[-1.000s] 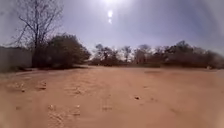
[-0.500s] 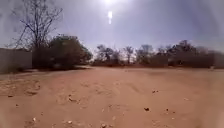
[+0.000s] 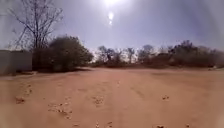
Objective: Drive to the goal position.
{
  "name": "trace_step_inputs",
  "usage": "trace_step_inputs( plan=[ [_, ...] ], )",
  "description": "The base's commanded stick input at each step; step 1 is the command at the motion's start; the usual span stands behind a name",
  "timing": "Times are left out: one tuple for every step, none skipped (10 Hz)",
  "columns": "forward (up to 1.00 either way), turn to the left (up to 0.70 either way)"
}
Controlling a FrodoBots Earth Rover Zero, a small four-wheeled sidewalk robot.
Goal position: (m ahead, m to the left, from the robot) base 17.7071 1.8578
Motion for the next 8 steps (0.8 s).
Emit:
trace_step_inputs(
  plan=[
    [0.85,0.00],
    [0.85,0.00],
    [0.85,0.00],
    [0.85,0.00],
    [0.85,0.00],
    [0.85,0.00],
    [0.85,0.00],
    [0.85,0.00]
  ],
)
